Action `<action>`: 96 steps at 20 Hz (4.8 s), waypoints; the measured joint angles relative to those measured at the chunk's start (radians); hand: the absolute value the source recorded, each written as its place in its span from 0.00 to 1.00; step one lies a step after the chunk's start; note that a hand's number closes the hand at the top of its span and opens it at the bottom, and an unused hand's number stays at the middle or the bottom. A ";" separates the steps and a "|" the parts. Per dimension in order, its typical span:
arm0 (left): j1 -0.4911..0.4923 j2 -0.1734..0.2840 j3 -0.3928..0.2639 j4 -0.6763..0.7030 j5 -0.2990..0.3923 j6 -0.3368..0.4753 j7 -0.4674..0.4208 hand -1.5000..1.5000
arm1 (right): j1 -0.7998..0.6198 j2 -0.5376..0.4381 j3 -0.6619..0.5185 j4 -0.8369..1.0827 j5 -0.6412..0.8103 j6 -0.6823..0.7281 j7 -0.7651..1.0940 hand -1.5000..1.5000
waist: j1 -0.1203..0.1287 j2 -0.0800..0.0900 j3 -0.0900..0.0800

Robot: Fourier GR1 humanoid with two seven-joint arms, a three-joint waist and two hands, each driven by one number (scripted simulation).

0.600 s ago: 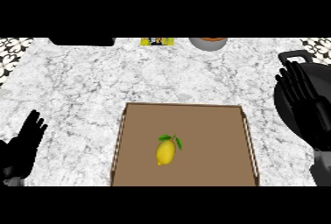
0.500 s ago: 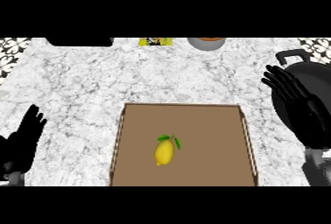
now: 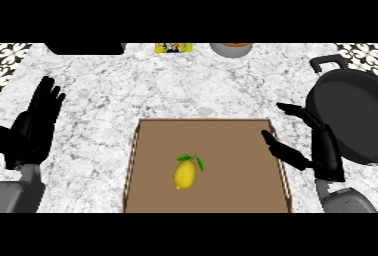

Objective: Pick the lemon from the tray and place it in the pot

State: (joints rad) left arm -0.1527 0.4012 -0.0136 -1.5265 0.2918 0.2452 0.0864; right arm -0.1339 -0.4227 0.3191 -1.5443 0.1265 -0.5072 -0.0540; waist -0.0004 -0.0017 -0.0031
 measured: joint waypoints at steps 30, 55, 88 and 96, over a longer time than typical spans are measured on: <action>-0.058 -0.058 -0.008 -0.078 -0.077 0.016 0.104 0.50 | -0.368 0.322 0.398 -0.105 0.345 0.660 1.058 0.00 | 0.010 0.001 0.002; -0.030 -0.128 0.053 -0.116 -0.153 -0.044 0.130 0.50 | -0.342 0.420 0.442 0.177 0.466 0.611 1.033 0.00 | 0.006 0.002 0.003; -0.037 -0.159 0.134 -0.117 -0.181 -0.104 0.149 0.50 | 0.077 0.036 0.546 -0.284 0.621 0.615 0.610 1.00 | -0.012 -0.003 0.003; -0.024 -0.170 0.133 -0.122 -0.190 -0.096 0.143 0.50 | 0.179 -0.020 0.389 -0.611 0.685 0.430 0.650 1.00 | -0.029 -0.005 0.003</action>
State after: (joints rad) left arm -0.1763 0.2309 0.1195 -1.6487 0.1020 0.1489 0.2294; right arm 0.0453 -0.4430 0.7076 -2.1556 0.8113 -0.0776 0.5963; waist -0.0294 -0.0069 0.0003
